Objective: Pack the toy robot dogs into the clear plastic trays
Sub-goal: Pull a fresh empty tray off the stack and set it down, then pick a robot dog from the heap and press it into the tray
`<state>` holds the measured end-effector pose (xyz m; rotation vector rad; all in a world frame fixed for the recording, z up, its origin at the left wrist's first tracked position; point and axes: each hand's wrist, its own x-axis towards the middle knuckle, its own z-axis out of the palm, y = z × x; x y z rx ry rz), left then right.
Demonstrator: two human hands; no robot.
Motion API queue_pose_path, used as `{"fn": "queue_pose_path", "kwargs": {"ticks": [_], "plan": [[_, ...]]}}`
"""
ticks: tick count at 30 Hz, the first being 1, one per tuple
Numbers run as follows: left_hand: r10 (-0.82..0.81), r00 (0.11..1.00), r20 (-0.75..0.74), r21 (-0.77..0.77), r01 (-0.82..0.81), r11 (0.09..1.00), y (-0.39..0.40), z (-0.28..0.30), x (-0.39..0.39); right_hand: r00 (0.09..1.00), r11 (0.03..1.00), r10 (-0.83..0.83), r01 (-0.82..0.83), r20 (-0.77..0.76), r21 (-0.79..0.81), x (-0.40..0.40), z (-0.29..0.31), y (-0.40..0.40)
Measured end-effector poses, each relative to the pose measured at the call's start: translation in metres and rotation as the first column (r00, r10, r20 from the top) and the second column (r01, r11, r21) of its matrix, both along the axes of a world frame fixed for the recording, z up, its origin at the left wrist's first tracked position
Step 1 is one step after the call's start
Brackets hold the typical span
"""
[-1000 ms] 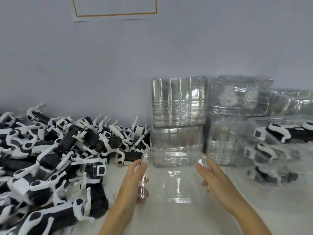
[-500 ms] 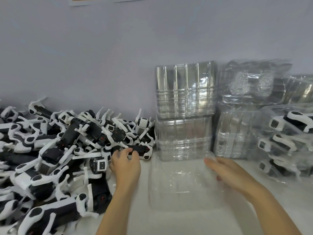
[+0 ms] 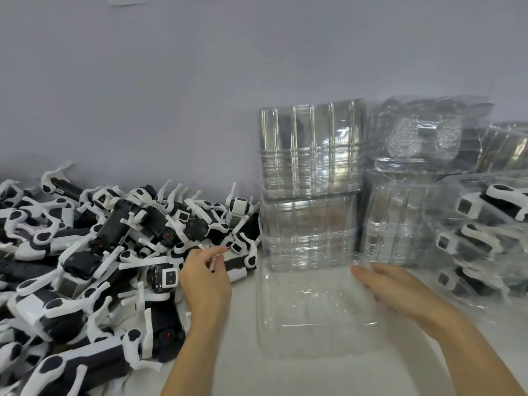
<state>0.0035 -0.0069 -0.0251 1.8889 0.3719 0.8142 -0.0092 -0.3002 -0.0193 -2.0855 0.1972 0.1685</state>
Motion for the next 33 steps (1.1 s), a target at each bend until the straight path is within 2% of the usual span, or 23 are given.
{"fn": "queue_pose_path", "kwargs": {"ticks": [4, 8, 10, 13, 15, 17, 20, 23, 26, 28, 30, 33], "plan": [[0.031, 0.996, 0.078, 0.160, -0.043, 0.986, 0.000, 0.012, -0.003, 1.000, 0.999, -0.009, 0.009, 0.013, 0.033, -0.005, 0.007, 0.006], [0.004, 0.988, 0.155, 0.191, -0.034, 0.981, -0.004, 0.039, -0.007, 1.000, 0.999, 0.016, -0.016, 0.016, 0.034, -0.009, 0.014, 0.012], [-0.006, 0.985, 0.173, 0.136, -0.018, 0.991, -0.002, 0.058, -0.008, 0.999, 0.998, 0.012, -0.014, 0.041, 0.054, -0.011, 0.017, 0.013], [-0.012, 0.980, 0.198, -0.111, 0.035, 0.993, 0.008, 0.085, -0.015, 0.976, 0.998, -0.054, 0.046, 0.213, 0.042, -0.010, 0.022, 0.015], [-0.030, 0.971, 0.239, -0.334, 0.111, 0.936, 0.014, 0.098, -0.020, 0.911, 0.991, -0.130, 0.109, 0.391, 0.076, -0.009, 0.031, 0.022], [-0.113, 0.953, 0.282, -0.524, 0.252, 0.813, 0.017, 0.108, -0.025, 0.822, 0.989, -0.146, 0.100, 0.551, 0.113, -0.009, 0.041, 0.034], [-0.245, 0.915, 0.319, -0.659, 0.400, 0.637, 0.011, 0.117, -0.030, 0.695, 0.994, -0.082, 0.008, 0.714, 0.106, -0.011, 0.053, 0.056], [-0.370, 0.880, 0.298, -0.690, 0.467, 0.553, -0.004, 0.120, -0.031, 0.530, 0.999, 0.033, -0.037, 0.848, -0.015, -0.017, 0.063, 0.081], [-0.559, 0.802, 0.211, -0.686, 0.529, 0.500, -0.016, 0.117, -0.031, 0.359, 0.969, 0.193, 0.077, 0.913, -0.235, -0.020, 0.063, 0.101], [-0.642, 0.753, 0.147, -0.697, 0.539, 0.473, -0.021, 0.113, -0.031, 0.286, 0.946, 0.237, 0.147, 0.928, -0.288, -0.020, 0.061, 0.107], [-0.661, 0.741, 0.119, -0.714, 0.527, 0.461, -0.025, 0.110, -0.031, 0.253, 0.944, 0.242, 0.162, 0.937, -0.288, -0.020, 0.059, 0.106], [-0.634, 0.763, 0.125, -0.685, 0.529, 0.501, -0.033, 0.108, -0.031, 0.318, 0.934, 0.247, 0.175, 0.915, -0.313, -0.017, 0.057, 0.097]]}}
